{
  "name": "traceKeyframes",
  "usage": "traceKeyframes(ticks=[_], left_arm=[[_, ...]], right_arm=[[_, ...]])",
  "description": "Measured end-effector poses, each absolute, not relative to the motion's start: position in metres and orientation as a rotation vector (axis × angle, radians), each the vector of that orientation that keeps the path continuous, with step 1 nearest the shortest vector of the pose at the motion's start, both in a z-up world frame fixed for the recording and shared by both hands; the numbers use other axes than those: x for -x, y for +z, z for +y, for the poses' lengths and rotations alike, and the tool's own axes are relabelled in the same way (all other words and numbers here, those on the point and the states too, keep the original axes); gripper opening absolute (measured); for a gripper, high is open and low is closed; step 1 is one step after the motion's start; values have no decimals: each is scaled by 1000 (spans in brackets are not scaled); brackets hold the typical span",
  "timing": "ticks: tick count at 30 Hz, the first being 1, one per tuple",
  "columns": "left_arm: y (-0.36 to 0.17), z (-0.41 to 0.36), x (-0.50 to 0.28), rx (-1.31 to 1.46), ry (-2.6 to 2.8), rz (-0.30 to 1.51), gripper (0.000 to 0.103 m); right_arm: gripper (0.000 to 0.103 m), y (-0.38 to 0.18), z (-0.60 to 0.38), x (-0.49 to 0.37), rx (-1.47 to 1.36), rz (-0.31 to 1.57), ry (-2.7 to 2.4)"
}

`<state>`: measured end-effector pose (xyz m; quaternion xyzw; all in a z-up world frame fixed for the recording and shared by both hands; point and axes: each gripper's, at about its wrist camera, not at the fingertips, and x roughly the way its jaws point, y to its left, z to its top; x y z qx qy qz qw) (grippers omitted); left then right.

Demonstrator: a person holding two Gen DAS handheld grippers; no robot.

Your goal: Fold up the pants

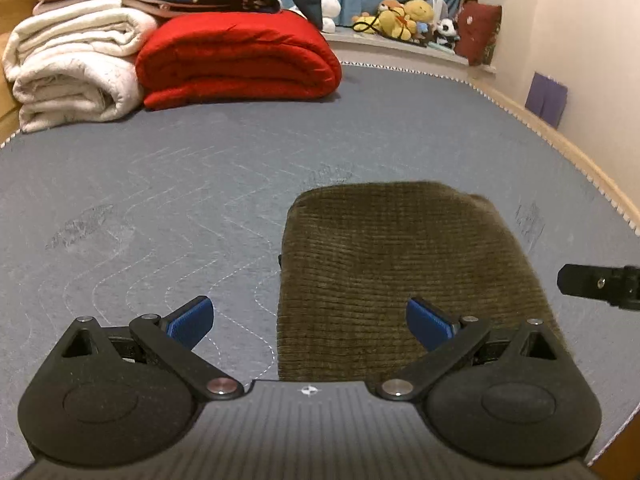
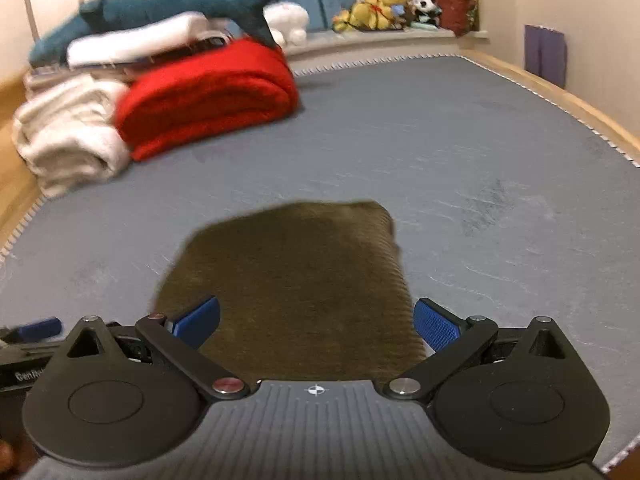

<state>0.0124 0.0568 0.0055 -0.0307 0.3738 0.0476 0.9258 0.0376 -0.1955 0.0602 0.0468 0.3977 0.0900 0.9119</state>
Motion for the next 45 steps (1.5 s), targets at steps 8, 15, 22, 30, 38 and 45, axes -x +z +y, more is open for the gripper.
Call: traceKeyframes(ticks=[8, 15, 22, 30, 38, 45], left_arm=[[-27, 45, -5, 85, 73, 851, 103], [-29, 40, -2, 79, 69, 855, 103], [-21, 36, 2, 65, 78, 826, 103], [-18, 36, 9, 58, 80, 826, 103], [-19, 36, 10, 63, 86, 834, 103], [-22, 34, 11, 60, 83, 846, 103]], right_arm=[[102, 35, -199, -42, -48, 890, 217], [102, 23, -196, -32, -13, 939, 231], [102, 25, -188, -22, -2, 936, 257], [102, 30, -189, -19, 15, 892, 232], [102, 28, -183, -15, 35, 891, 228], [102, 25, -179, -11, 51, 894, 226]])
